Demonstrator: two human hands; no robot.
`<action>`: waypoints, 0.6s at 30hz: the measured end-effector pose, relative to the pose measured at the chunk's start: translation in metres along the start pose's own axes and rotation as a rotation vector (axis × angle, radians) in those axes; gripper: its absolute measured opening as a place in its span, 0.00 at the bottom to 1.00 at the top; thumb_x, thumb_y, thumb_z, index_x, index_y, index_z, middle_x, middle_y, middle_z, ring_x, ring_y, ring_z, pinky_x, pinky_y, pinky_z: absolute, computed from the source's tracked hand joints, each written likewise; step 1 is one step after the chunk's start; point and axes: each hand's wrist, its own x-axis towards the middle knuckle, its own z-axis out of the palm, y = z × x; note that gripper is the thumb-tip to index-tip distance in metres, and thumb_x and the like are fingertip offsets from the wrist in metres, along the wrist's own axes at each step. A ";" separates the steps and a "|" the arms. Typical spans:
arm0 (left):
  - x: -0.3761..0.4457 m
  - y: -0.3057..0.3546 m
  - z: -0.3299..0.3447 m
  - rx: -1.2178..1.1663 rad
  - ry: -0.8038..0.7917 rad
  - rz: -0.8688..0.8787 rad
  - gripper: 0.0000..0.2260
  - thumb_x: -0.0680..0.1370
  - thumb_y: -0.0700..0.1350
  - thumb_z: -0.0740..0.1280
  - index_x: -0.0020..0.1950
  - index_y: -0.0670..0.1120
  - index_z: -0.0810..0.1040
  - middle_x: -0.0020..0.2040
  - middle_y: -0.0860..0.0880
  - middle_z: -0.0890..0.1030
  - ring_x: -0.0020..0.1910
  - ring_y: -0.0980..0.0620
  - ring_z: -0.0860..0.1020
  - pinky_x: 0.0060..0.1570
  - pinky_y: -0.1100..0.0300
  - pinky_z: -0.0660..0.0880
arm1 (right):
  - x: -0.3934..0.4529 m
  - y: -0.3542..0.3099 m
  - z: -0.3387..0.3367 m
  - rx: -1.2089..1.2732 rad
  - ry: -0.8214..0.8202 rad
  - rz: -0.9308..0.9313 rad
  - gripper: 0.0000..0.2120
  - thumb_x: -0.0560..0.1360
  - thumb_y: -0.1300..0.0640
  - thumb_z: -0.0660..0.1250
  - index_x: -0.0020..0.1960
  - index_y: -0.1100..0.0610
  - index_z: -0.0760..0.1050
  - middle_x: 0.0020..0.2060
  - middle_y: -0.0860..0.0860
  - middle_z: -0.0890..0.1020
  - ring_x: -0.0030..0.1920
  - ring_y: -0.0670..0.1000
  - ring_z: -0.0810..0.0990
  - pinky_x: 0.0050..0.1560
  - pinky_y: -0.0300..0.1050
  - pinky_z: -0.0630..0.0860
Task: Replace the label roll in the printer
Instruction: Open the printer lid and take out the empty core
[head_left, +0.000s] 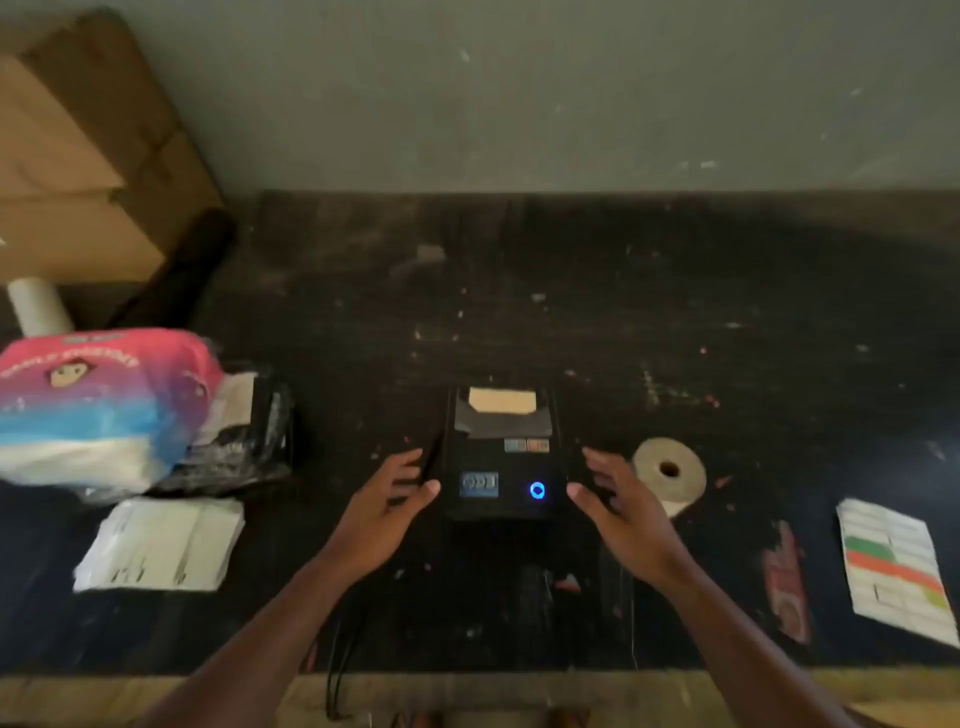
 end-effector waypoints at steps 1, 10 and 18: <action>-0.005 -0.010 0.009 -0.056 -0.022 -0.043 0.31 0.78 0.57 0.73 0.80 0.55 0.68 0.72 0.52 0.78 0.65 0.57 0.80 0.60 0.63 0.78 | -0.005 0.013 0.009 0.093 0.010 0.060 0.29 0.79 0.47 0.73 0.77 0.42 0.67 0.71 0.43 0.76 0.71 0.48 0.77 0.63 0.43 0.80; -0.016 -0.025 0.058 -0.044 -0.068 -0.166 0.36 0.81 0.53 0.70 0.85 0.57 0.55 0.77 0.53 0.73 0.69 0.55 0.75 0.68 0.54 0.74 | 0.001 0.037 0.057 0.157 -0.081 0.303 0.37 0.80 0.50 0.73 0.82 0.46 0.58 0.74 0.48 0.77 0.72 0.52 0.78 0.67 0.65 0.81; -0.013 -0.035 0.054 0.048 0.066 -0.120 0.30 0.80 0.53 0.72 0.80 0.56 0.66 0.69 0.54 0.80 0.68 0.55 0.79 0.67 0.45 0.79 | 0.000 0.047 0.061 0.040 0.043 0.243 0.38 0.78 0.51 0.75 0.82 0.44 0.61 0.73 0.47 0.79 0.72 0.51 0.79 0.62 0.63 0.84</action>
